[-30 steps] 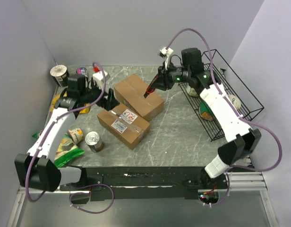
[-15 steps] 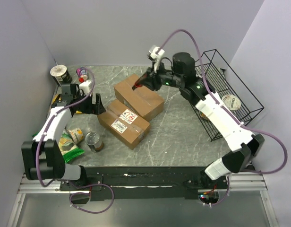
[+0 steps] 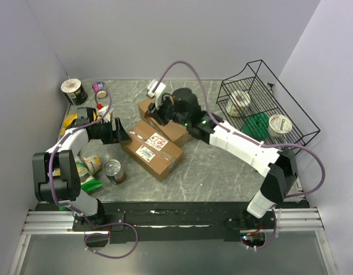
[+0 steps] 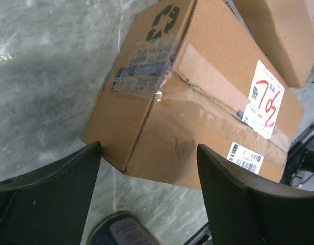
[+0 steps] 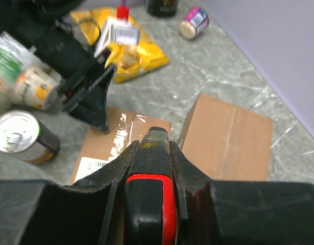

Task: Unpack the express box
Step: Cut the express box at the center of the board.

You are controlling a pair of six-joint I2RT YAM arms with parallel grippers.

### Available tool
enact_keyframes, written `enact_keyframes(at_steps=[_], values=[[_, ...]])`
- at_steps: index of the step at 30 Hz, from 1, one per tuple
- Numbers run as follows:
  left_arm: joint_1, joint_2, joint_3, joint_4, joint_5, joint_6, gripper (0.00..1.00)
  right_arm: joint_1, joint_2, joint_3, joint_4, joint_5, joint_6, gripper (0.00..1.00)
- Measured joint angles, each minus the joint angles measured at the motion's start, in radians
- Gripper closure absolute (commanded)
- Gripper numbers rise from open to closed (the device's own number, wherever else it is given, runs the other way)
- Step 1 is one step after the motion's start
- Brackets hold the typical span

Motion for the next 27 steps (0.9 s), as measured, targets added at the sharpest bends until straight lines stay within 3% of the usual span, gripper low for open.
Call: enact_keyframes(at_steps=[13, 27], values=[[0.005, 0.009, -0.068, 0.094, 0.055, -0.131, 0.35, 0.083, 0.124, -0.028, 0.216, 0.208, 0.001, 1.0], [0.006, 0.008, -0.073, 0.096, 0.046, -0.188, 0.4, 0.126, 0.135, -0.149, 0.343, 0.208, 0.063, 1.0]])
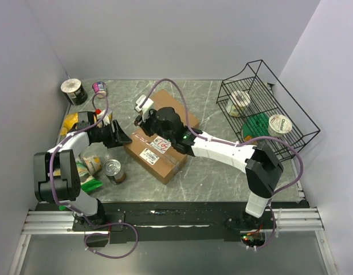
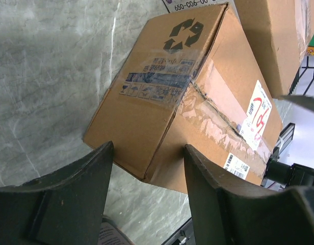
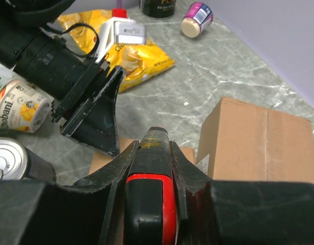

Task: Unpack the express box
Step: Cut the express box at the center of the board.

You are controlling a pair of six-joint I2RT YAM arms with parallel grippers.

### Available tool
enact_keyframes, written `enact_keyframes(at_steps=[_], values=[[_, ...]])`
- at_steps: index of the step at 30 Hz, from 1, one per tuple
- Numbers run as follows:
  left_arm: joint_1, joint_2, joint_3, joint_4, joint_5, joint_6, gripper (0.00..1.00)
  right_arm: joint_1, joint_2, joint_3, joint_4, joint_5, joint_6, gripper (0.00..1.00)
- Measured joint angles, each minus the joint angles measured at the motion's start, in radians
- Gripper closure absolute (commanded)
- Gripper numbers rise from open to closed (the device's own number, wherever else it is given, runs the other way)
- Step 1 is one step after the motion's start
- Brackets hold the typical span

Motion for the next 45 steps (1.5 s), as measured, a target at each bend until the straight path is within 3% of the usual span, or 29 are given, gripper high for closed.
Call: enact_keyframes(at_steps=[45], values=[[0.002, -0.028, -0.038, 0.028, -0.001, -0.018, 0.42, 0.071, 0.08, -0.01, 0.004, 0.079, -0.09, 1.0]])
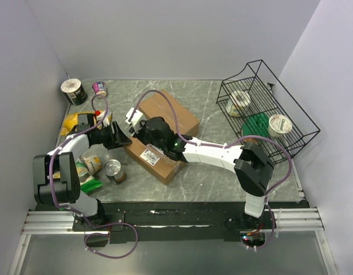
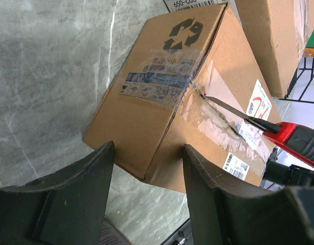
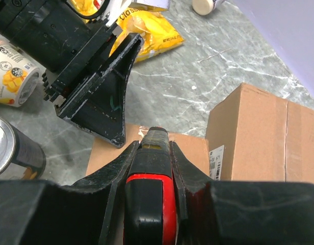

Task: Unpack the express box
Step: Cut the express box at the center of the board.

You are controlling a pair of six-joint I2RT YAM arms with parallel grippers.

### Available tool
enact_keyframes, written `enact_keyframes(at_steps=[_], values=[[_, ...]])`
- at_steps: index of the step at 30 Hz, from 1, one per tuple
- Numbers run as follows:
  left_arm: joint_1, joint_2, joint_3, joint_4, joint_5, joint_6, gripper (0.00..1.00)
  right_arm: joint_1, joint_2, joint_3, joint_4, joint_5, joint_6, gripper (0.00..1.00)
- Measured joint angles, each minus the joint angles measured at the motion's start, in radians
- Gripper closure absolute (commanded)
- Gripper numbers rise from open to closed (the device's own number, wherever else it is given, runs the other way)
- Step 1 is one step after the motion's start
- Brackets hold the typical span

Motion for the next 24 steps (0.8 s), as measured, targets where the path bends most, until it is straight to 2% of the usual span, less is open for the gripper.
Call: enact_keyframes(at_steps=[24], values=[[0.007, 0.023, 0.014, -0.008, 0.014, -0.008, 0.44, 0.0, 0.0, 0.024, -0.087, 0.019, 0.016, 1.0]])
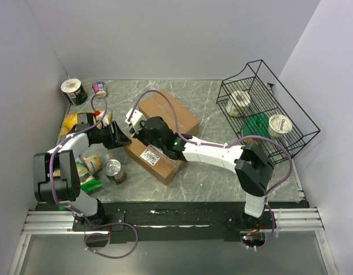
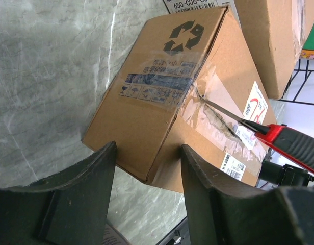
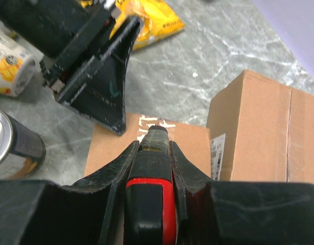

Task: Unpack the express box
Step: Cut the express box at the center of the board.

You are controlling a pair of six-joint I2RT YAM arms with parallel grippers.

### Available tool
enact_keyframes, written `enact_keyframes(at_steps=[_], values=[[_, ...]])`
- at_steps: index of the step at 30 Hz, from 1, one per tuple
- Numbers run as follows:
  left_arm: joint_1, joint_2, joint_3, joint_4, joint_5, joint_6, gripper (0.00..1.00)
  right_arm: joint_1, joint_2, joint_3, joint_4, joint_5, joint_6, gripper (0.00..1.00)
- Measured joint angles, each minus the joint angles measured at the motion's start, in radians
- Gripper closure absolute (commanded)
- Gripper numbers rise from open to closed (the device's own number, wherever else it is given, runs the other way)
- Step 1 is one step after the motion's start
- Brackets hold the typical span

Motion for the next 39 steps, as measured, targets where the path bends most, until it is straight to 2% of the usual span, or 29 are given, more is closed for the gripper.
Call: enact_keyframes(at_steps=[15, 17, 18, 20, 25, 30, 32, 35, 39], values=[[0.0, 0.032, 0.015, 0.005, 0.037, -0.028, 0.5, 0.0, -0.046, -0.014, -0.072, 0.019, 0.019, 1.0], [0.0, 0.032, 0.016, 0.008, 0.038, -0.03, 0.46, 0.0, -0.061, -0.017, -0.101, 0.02, 0.026, 1.0], [0.0, 0.032, 0.015, 0.009, 0.039, -0.032, 0.39, 0.0, -0.068, -0.019, -0.108, 0.02, 0.027, 1.0], [0.0, 0.032, 0.016, 0.007, 0.041, -0.034, 0.32, 0.0, -0.081, -0.029, -0.116, 0.02, 0.032, 1.0], [0.0, 0.026, 0.015, 0.0, 0.052, -0.031, 0.25, 0.0, -0.091, -0.032, -0.136, 0.025, 0.035, 1.0], [0.002, -0.043, 0.012, 0.019, 0.103, -0.036, 0.17, 0.0, -0.092, -0.032, -0.139, 0.027, 0.037, 1.0], [0.002, -0.085, 0.009, 0.071, 0.118, -0.041, 0.18, 0.0, -0.092, -0.034, -0.138, 0.027, 0.037, 1.0], [-0.005, -0.105, 0.023, 0.145, 0.135, -0.051, 0.26, 0.0, -0.092, -0.037, -0.134, 0.026, 0.036, 1.0], [-0.023, 0.017, 0.108, 0.181, 0.134, -0.055, 0.27, 0.0, -0.092, -0.039, -0.13, 0.024, 0.032, 1.0]])
